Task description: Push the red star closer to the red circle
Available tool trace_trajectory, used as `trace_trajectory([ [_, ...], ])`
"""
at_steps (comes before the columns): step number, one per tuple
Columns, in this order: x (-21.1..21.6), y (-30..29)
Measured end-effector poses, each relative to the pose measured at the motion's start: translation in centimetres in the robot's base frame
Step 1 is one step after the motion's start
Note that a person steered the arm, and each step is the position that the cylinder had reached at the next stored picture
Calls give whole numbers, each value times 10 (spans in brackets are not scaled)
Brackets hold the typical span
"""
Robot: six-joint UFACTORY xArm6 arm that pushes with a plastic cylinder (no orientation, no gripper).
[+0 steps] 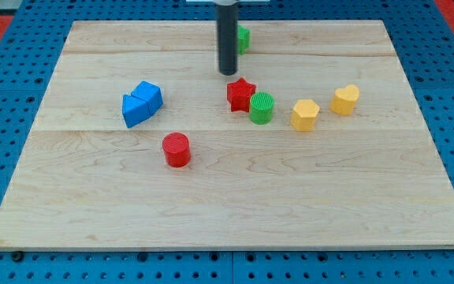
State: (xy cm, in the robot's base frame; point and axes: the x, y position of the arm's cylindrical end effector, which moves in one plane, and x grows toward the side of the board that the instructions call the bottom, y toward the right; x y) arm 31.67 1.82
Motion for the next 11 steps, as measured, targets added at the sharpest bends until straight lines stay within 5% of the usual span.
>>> trace_trajectory([
  [3,42,30],
  [7,54,-30],
  [11,126,-53],
])
